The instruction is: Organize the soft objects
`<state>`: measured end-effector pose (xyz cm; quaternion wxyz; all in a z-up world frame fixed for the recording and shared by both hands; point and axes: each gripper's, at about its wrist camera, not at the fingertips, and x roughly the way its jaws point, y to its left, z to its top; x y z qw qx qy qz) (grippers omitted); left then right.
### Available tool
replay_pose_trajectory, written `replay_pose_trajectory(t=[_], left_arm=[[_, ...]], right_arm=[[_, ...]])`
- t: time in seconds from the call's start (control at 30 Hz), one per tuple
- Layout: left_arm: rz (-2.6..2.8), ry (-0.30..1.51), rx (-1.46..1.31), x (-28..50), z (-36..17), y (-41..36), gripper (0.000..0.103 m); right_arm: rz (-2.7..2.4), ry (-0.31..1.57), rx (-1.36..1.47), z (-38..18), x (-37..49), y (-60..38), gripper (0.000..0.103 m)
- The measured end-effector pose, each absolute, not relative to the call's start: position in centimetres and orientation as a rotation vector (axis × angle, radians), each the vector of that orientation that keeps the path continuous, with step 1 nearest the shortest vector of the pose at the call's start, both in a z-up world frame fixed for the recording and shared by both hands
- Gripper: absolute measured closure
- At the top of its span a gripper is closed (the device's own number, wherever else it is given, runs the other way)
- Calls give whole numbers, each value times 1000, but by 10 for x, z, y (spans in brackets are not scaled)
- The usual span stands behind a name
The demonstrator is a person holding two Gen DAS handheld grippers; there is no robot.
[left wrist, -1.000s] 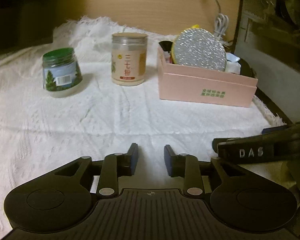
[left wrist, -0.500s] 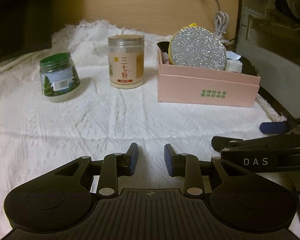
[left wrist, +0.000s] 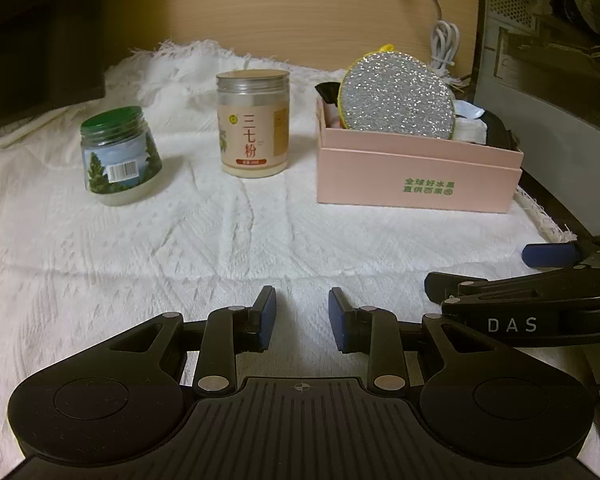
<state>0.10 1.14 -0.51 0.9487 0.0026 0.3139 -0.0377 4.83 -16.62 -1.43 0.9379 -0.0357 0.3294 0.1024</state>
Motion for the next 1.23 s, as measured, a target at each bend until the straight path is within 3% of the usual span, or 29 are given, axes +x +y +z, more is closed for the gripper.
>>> replay_pose_trajectory(t=[1.03,1.23], left_arm=[[-70,647,-13,2,-4,13,71],[-63,644,-11,2,-4,15,75]], right_arm=[[209,673,-73,-14,49,-166,0],[209,673,-73,-14,49,-166,0]])
